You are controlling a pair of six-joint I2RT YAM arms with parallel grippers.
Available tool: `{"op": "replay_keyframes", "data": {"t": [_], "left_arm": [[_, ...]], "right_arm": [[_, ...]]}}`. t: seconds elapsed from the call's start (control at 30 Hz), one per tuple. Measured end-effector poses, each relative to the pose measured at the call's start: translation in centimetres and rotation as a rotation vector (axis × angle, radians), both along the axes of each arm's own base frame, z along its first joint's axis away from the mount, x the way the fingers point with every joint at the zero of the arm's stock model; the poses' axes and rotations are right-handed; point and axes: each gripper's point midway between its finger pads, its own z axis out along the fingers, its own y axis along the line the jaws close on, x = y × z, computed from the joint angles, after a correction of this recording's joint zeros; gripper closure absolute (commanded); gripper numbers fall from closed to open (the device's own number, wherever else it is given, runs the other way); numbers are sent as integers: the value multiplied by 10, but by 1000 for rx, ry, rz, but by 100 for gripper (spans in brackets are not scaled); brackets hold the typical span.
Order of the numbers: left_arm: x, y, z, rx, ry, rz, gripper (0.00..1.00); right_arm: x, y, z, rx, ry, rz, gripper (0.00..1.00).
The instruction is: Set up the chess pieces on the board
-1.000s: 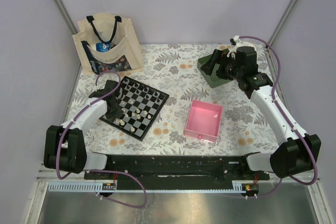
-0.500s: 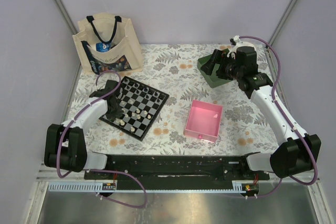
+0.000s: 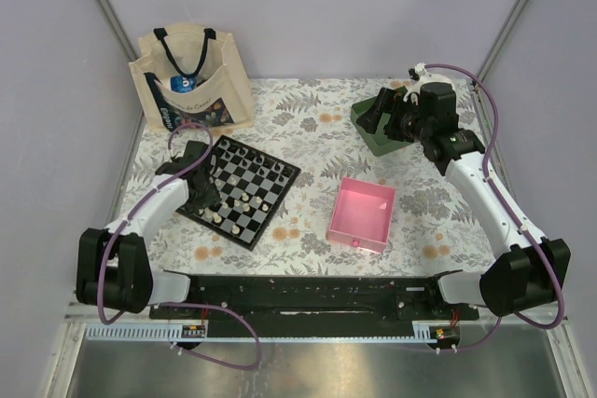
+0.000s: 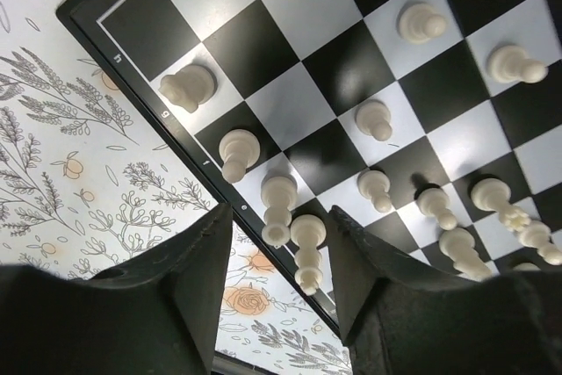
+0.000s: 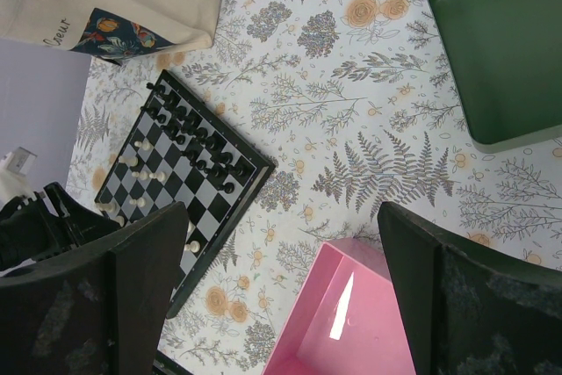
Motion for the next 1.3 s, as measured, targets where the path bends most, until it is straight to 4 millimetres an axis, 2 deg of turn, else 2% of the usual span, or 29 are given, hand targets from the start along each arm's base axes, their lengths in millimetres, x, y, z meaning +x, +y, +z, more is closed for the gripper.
{"op": "replay_keyframes", "data": {"t": [0.07, 0.13, 0.33, 0.47, 0.6, 0.73, 0.87, 1.1, 1.3], "left_arm": [[3, -1, 8, -5, -28, -1, 45], [8, -1, 19, -11, -67, -2, 39], [19, -4, 50, -32, -179, -16, 35], [22, -12, 62, -57, -225, -68, 34], [24, -30, 64, -86, -235, -168, 34], [25, -59, 68, -125, -256, -309, 34], [27, -80, 66, -157, -258, -413, 39], [25, -107, 41, -150, -164, -553, 45], [25, -117, 24, -132, -105, -606, 49]], "right_arm": [[0, 0, 0, 0, 0, 0, 1], [0, 0, 0, 0, 0, 0, 1], [0, 0, 0, 0, 0, 0, 1], [0, 1, 0, 2, 1, 3, 1], [-2, 2, 0, 8, 3, 15, 1], [-2, 3, 1, 12, 4, 19, 1], [-2, 4, 1, 13, 4, 19, 1], [-2, 4, 1, 13, 4, 19, 1], [-2, 3, 1, 12, 4, 19, 1]]}}
